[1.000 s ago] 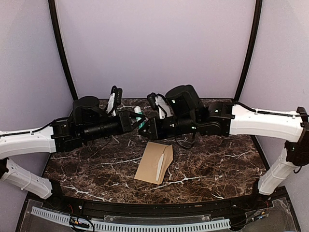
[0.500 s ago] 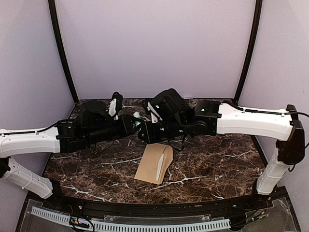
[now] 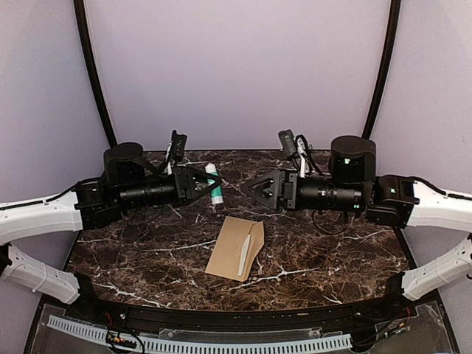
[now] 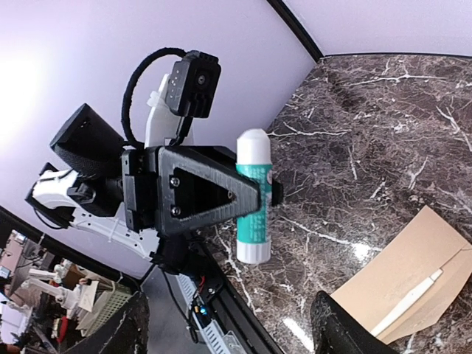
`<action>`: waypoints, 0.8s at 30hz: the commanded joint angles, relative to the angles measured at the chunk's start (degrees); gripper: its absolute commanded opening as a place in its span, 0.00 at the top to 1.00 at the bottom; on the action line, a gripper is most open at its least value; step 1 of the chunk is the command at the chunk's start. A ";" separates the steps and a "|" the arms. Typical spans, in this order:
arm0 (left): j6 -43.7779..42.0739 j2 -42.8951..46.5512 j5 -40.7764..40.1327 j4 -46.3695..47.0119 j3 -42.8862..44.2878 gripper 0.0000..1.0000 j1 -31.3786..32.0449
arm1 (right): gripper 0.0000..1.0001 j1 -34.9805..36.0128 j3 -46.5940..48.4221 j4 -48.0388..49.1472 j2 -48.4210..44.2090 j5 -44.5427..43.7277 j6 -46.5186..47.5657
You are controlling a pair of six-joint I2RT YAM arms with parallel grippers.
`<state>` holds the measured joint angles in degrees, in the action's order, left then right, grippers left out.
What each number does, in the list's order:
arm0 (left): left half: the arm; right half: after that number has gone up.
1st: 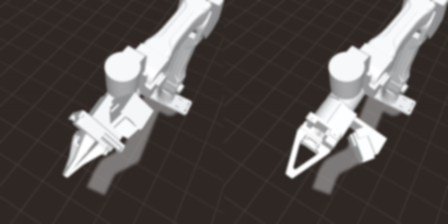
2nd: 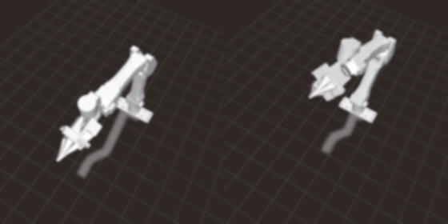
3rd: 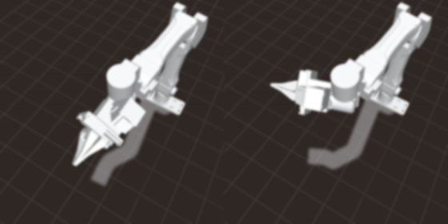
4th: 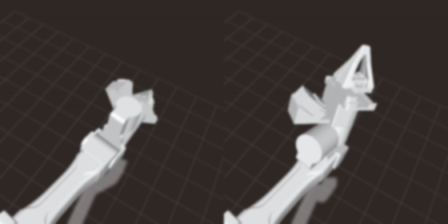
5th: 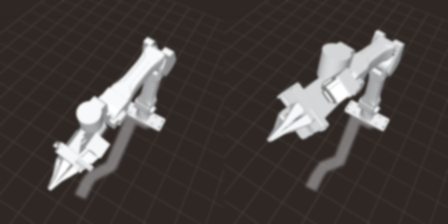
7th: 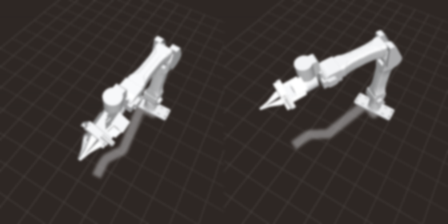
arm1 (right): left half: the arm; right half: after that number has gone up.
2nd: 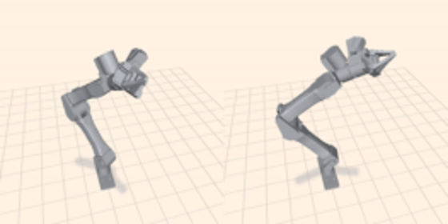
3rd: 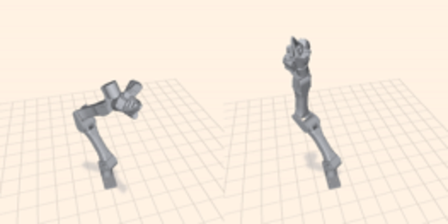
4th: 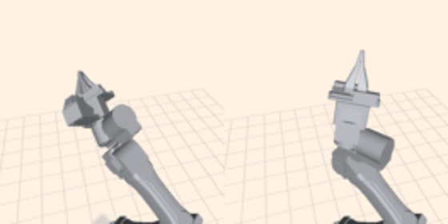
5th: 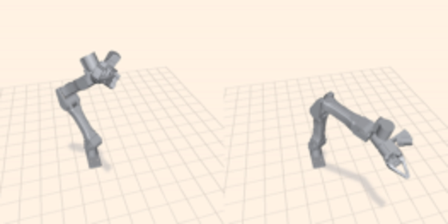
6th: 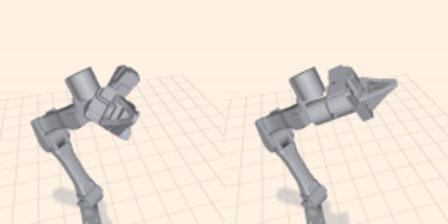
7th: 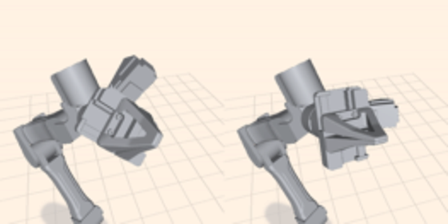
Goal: Place the letter into the envelope and seal it
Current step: Screw the solid glue.
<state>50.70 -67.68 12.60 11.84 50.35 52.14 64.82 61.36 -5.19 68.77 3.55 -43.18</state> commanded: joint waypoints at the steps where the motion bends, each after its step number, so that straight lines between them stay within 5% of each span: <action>1: -3.28 3.31 11.79 10.50 -0.84 1.00 -0.37 | 0.26 -1.46 -7.96 14.97 -5.08 8.74 -1.32; 8: -2.61 5.13 20.68 23.71 -4.97 1.00 -0.37 | 0.24 -1.29 -13.64 35.86 -4.53 18.69 -4.34; 24: 1.94 1.73 26.77 35.75 -4.73 1.00 -0.37 | 0.43 1.95 -5.44 41.98 7.90 24.82 -3.44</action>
<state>51.70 -66.02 37.56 42.57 45.80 51.86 65.78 52.99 31.64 75.79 25.04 -47.18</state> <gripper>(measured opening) 0.233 0.603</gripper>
